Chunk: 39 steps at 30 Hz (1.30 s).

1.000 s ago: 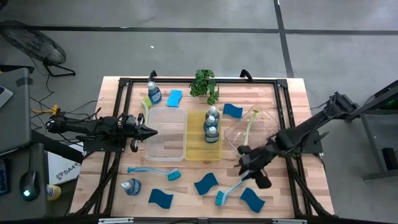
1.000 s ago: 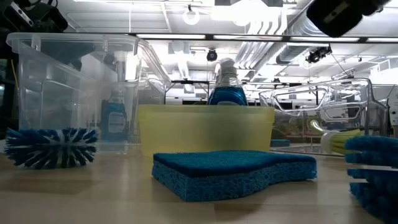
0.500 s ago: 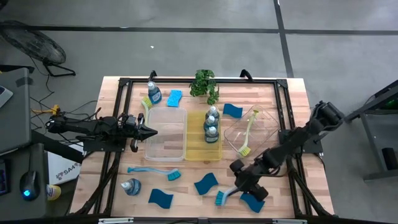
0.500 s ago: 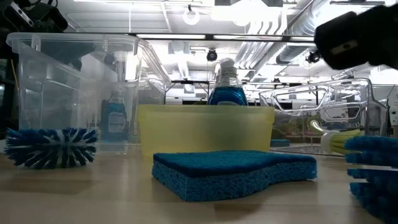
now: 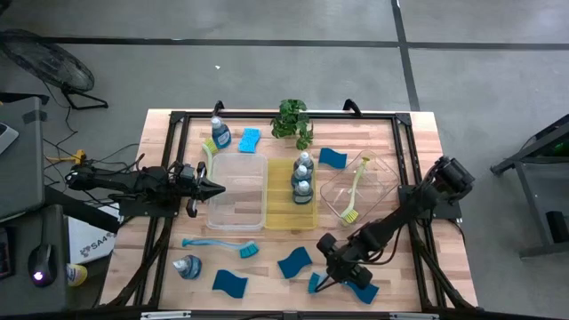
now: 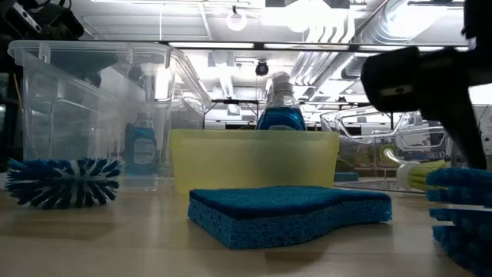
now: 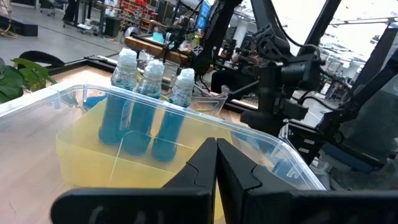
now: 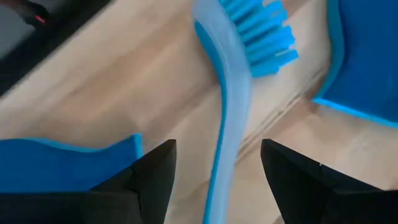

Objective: Pick & Place Kitchen Sink Supplies
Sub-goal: Put the blue toilet brush into the transparent bin

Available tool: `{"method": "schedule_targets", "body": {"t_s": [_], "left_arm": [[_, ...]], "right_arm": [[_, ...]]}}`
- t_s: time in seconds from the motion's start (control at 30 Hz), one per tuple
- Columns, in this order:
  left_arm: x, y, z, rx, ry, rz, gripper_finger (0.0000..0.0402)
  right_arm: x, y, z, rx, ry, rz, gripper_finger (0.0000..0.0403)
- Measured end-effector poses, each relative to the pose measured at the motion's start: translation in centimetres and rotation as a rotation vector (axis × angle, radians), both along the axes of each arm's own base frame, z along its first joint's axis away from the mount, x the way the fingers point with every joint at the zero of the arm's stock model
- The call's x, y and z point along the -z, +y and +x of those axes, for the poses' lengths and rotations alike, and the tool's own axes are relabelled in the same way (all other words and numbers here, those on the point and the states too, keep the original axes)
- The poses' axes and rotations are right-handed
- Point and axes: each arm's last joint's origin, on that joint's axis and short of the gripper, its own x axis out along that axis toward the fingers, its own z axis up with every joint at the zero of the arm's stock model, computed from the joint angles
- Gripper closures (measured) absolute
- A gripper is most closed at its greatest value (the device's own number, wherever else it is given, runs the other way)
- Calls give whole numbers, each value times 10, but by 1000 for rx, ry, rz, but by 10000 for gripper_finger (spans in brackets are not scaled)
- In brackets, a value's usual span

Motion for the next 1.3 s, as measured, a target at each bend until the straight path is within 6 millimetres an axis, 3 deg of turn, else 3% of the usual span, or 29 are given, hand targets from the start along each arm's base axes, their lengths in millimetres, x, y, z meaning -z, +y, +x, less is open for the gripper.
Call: {"method": "schedule_targets", "body": {"t_s": [0.67, 1.03, 1.3], "left_arm": [[0, 0, 0, 0, 0, 0, 399], [0, 0, 0, 0, 0, 0, 399], [0, 0, 0, 0, 0, 0, 399]], "right_arm": [[12, 0, 1, -26, -12, -78, 258], [16, 2, 2, 4, 11, -75, 274], [8, 4, 6, 3, 35, -91, 345]]}}
